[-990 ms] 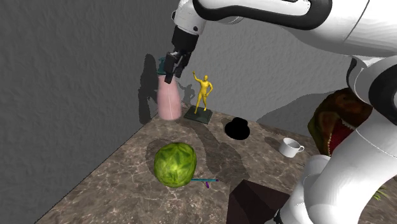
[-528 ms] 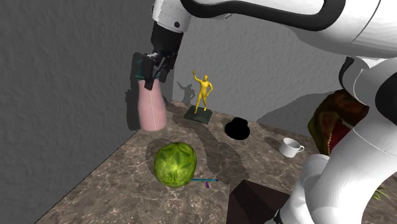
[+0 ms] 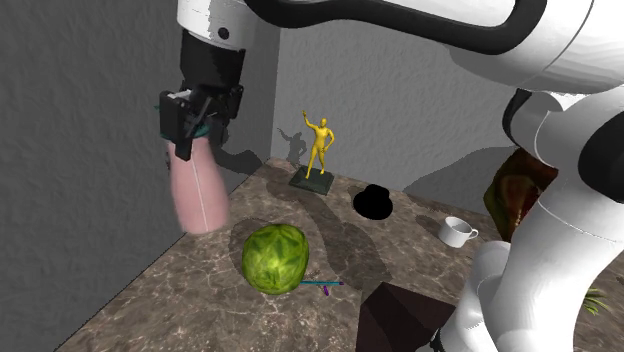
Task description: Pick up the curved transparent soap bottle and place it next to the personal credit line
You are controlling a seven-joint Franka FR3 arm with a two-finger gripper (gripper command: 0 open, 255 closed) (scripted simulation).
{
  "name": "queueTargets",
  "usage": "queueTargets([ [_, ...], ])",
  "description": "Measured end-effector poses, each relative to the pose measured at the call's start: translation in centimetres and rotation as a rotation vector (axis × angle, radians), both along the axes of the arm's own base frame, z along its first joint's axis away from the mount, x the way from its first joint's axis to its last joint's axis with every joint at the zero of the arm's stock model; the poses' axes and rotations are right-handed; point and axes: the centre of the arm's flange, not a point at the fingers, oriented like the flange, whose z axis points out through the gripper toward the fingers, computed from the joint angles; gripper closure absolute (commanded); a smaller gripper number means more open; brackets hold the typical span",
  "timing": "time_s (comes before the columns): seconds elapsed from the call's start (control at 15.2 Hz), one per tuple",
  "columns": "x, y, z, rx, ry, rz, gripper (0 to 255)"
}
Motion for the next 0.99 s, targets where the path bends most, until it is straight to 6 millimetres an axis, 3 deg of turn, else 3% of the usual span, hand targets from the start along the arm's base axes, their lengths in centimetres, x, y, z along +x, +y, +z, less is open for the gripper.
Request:
queueTargets([
  [0.2,-1.2,4.0,-0.1,0.000,0.000,0.000,255],
  [0.33,-1.9,5.6,-0.4,0.000,0.000,0.000,255],
  [0.99,-1.9,6.0,-5.4,0.000,0.001,-0.002,255],
])
